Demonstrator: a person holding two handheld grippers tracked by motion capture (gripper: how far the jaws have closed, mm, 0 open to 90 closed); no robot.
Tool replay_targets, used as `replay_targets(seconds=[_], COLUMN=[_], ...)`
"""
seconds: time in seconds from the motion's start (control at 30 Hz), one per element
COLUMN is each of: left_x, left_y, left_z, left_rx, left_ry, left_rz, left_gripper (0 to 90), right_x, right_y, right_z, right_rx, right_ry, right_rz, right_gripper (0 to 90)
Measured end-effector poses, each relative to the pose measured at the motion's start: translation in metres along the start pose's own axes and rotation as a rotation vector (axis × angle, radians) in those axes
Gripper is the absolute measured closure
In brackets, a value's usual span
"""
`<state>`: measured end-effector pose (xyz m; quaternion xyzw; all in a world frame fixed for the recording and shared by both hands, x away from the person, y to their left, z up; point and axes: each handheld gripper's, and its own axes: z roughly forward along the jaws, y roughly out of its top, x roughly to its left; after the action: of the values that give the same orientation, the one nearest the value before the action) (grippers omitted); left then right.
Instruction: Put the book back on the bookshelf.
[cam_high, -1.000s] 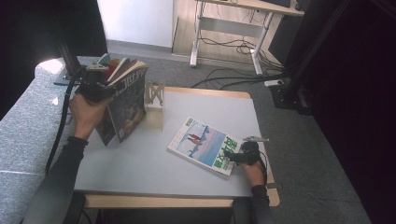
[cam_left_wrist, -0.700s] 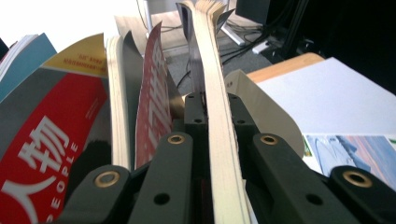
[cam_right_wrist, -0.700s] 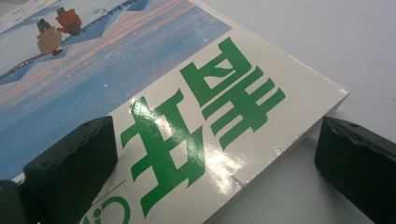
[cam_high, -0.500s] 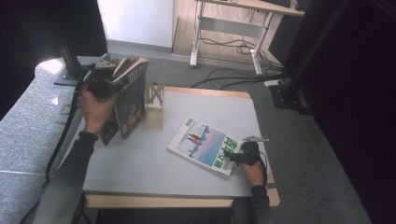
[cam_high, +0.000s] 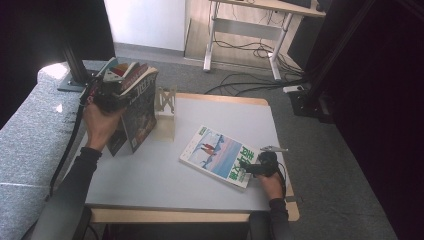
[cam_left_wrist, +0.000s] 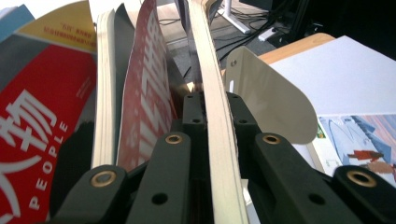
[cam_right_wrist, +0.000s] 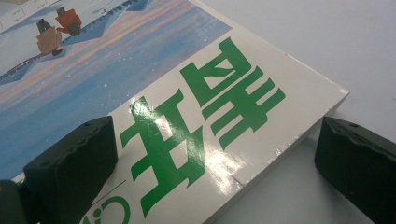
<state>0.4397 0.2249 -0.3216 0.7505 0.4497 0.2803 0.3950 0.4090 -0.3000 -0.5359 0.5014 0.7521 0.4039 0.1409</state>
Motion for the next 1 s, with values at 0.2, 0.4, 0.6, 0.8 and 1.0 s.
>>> replay_targets(seconds=[0.2,0.4,0.6,0.8,1.0], left_x=[0.002,0.002,0.004,0.005,0.002], left_y=[-0.007,-0.016,-0.034,-0.053,-0.072], left_z=[-0.003,-0.007,-0.014,-0.013,-0.008], left_rx=[-0.009,0.0,-0.02,-0.015,0.014], left_ry=[-0.005,-0.027,-0.046,-0.061,-0.073], left_rz=[0.001,0.004,-0.013,-0.028,-0.029], left_gripper=[78.2,72.8,71.5,71.2,71.8], right_x=[0.0,0.0,0.0,0.0,0.0], right_y=[0.0,0.0,0.0,0.0,0.0], right_z=[0.0,0.0,0.0,0.0,0.0], right_rx=[0.0,-0.002,-0.002,0.0,0.0], right_ry=[0.0,-0.001,-0.001,-0.001,-0.001], right_rz=[0.0,0.002,0.001,-0.001,0.0], right_gripper=[0.0,0.0,0.0,0.0,0.0])
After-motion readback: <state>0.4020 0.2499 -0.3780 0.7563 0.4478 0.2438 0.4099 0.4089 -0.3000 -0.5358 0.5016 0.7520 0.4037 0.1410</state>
